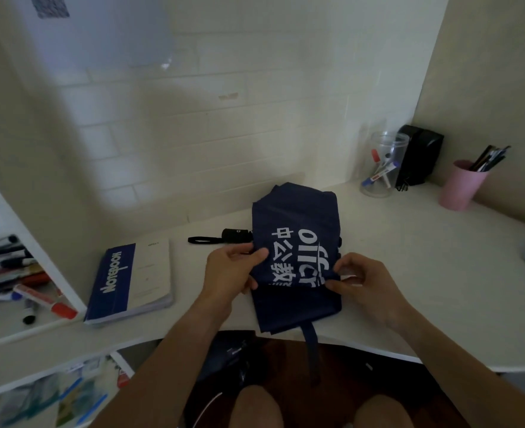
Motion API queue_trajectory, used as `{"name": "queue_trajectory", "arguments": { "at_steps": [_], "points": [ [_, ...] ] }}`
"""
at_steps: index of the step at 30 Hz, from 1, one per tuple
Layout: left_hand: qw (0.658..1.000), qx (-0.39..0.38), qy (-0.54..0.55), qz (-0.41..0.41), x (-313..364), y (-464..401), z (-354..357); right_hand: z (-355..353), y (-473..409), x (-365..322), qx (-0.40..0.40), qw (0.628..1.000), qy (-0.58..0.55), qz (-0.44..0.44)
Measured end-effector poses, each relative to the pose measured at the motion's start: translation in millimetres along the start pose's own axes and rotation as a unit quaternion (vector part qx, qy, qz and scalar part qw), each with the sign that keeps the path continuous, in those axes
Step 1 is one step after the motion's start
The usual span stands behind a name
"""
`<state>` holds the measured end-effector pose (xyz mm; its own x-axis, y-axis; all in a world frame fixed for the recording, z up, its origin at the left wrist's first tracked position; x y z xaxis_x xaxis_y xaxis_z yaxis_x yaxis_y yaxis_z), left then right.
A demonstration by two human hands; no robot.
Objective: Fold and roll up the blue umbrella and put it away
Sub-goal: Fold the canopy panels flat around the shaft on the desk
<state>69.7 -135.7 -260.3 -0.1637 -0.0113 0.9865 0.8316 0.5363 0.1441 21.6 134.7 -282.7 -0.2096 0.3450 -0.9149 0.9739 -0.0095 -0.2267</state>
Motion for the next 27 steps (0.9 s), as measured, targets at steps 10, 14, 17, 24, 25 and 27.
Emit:
{"name": "queue_trajectory", "arguments": {
  "at_steps": [10, 14, 17, 24, 25, 27],
  "points": [
    [0.994, -0.096, -0.023, -0.051, -29, 16, 8, -8, 2, 5, 0.040, 0.973, -0.138, 0.182],
    [0.995, -0.090, -0.016, -0.033, -28, 21, 8, -1, 10, 4, -0.001, 0.971, -0.131, 0.200],
    [0.998, -0.064, -0.019, -0.016, -27, 18, 2, -5, 13, 6, 0.007, 0.976, -0.118, 0.183],
    [0.998, -0.061, -0.014, -0.029, -38, 13, 2, -6, 21, -2, -0.008, 0.980, -0.125, 0.154],
    [0.997, -0.063, -0.008, -0.035, -39, 12, 4, -3, 21, -6, -0.016, 0.983, -0.115, 0.143],
    [0.997, -0.062, 0.005, -0.039, -38, 12, 6, -1, 21, -11, -0.015, 0.987, -0.106, 0.120]
  ]
}}
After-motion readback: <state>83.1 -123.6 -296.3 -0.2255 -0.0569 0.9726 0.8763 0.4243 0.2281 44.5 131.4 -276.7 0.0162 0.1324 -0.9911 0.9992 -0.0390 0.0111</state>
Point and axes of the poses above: each hand's wrist, its own y-axis away from the middle knuckle, its own z-axis out of the palm, x = y × z, the point moved 10 cm from there along -y, towards the middle knuckle, and after that the axes turned 13 degrees about x, right-handed, at the moved point
